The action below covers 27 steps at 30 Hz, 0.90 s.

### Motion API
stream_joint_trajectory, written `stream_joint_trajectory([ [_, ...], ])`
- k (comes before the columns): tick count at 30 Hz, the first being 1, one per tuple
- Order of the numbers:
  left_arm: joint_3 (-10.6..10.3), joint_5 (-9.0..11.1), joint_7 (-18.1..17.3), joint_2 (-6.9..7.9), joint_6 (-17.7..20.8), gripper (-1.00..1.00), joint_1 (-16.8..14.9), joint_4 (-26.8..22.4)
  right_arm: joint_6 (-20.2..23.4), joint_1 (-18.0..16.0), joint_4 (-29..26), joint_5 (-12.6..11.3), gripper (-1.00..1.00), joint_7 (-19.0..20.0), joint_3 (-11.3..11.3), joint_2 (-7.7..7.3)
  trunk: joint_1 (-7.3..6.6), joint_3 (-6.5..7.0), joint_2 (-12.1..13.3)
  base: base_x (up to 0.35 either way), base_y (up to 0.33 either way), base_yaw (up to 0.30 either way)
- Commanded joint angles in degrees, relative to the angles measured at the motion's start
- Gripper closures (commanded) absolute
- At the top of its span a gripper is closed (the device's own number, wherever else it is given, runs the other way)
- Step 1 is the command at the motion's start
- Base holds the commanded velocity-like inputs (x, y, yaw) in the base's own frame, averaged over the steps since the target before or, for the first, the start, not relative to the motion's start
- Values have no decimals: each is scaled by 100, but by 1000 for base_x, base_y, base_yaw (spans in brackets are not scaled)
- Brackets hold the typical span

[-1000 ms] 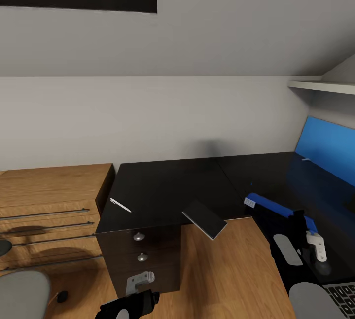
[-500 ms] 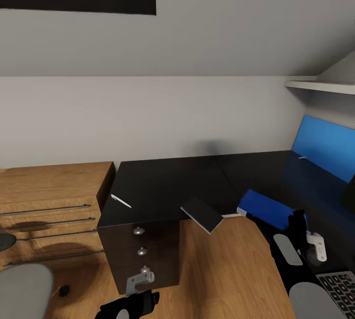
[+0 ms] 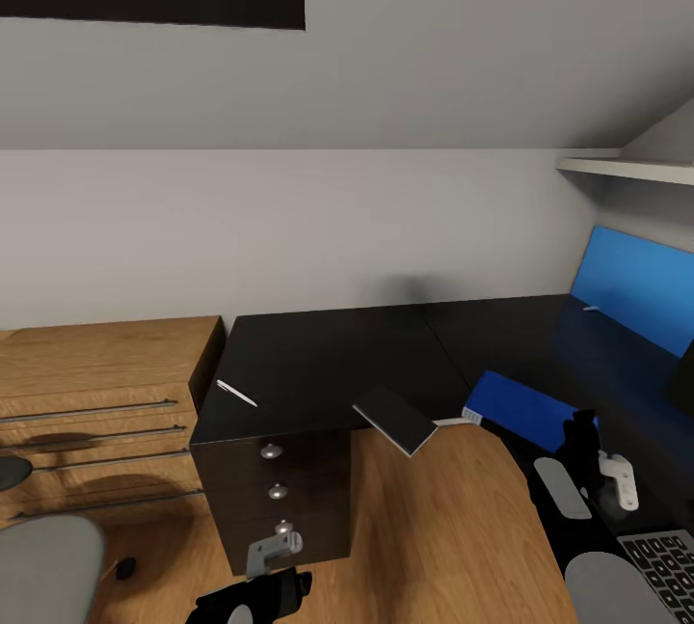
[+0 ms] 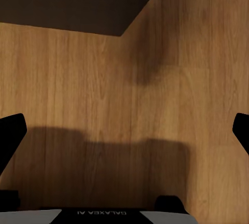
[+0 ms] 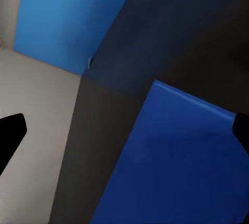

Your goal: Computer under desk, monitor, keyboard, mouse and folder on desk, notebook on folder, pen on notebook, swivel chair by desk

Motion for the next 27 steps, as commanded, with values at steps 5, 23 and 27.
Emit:
stream_joint_trajectory([
  [5, -15, 60, 59, 1, 12, -100, -4, 62, 6, 0, -36, 1, -100, -24, 46, -2, 0, -6, -4, 0, 0, 0],
  [23, -24, 52, 64, 1, 12, -100, -3, 152, 532, 316, -1007, 579, -100, -63, 1493, 37, 0, -6, -4, 0, 0, 0],
  [27, -24, 52, 69, 1, 12, -100, -3, 153, 1222, 515, -1520, 598, -100, -256, 1703, 32, 0, -6, -4, 0, 0, 0],
])
